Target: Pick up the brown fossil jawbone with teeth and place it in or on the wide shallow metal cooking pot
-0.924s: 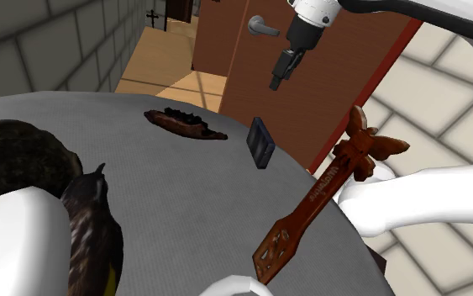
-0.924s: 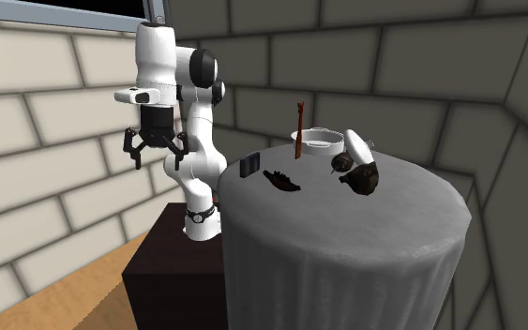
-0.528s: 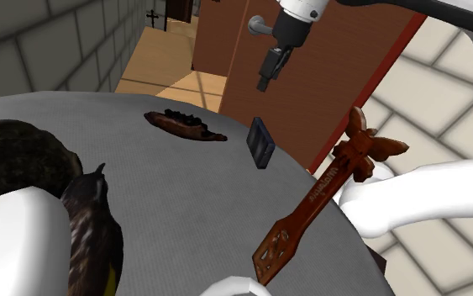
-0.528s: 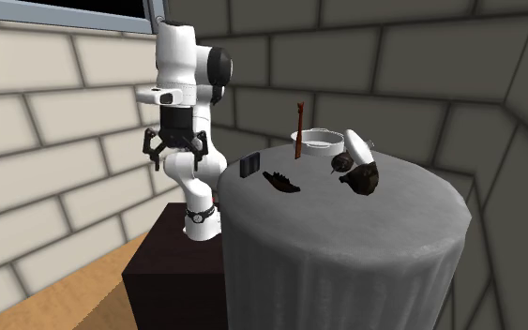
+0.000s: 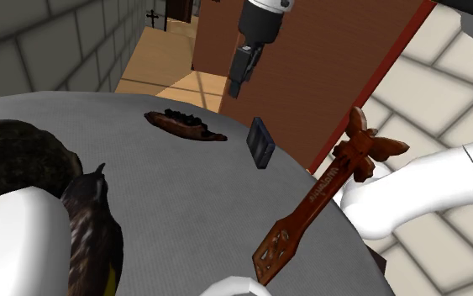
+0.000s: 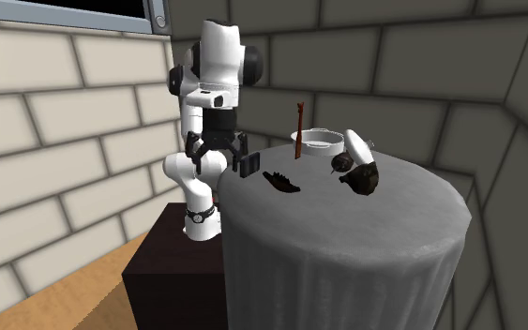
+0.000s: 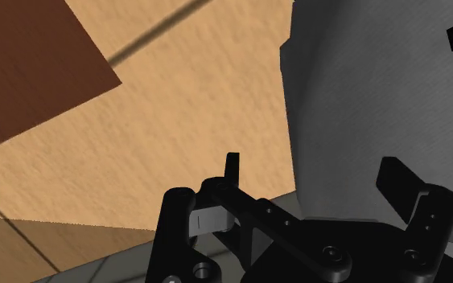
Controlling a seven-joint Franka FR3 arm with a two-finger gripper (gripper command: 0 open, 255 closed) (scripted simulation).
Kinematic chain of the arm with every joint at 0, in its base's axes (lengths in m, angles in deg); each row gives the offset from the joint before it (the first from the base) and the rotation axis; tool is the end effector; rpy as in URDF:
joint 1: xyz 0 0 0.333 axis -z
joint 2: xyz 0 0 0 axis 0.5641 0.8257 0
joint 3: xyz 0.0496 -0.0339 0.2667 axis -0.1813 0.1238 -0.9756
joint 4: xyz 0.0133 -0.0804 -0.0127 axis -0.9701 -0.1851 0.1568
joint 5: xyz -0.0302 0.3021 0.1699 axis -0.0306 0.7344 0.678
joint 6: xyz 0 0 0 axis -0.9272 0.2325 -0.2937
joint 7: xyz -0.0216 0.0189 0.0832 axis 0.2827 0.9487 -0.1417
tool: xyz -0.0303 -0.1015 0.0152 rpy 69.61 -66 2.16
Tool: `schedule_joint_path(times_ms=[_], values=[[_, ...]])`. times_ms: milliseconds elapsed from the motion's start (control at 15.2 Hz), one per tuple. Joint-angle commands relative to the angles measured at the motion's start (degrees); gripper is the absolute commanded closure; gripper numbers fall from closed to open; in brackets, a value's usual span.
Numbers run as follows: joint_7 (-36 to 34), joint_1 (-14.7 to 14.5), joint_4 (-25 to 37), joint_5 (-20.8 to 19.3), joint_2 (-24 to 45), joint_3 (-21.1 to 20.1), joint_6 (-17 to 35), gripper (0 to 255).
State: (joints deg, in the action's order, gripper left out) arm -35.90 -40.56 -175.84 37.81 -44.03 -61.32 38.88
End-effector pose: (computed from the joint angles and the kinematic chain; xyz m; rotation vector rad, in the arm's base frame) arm 0.3288 0.1605 0.5882 2.9739 0.6300 0.0940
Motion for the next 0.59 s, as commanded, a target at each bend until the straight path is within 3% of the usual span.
schedule_joint_path(times_ms=[0, 528], values=[[-0.9, -1.0, 1.3, 0.7, 1.8, -1.9, 0.0, 0], [-5.4, -4.4, 10.8, 1.6, 11.6, -10.2, -1.5, 0]])
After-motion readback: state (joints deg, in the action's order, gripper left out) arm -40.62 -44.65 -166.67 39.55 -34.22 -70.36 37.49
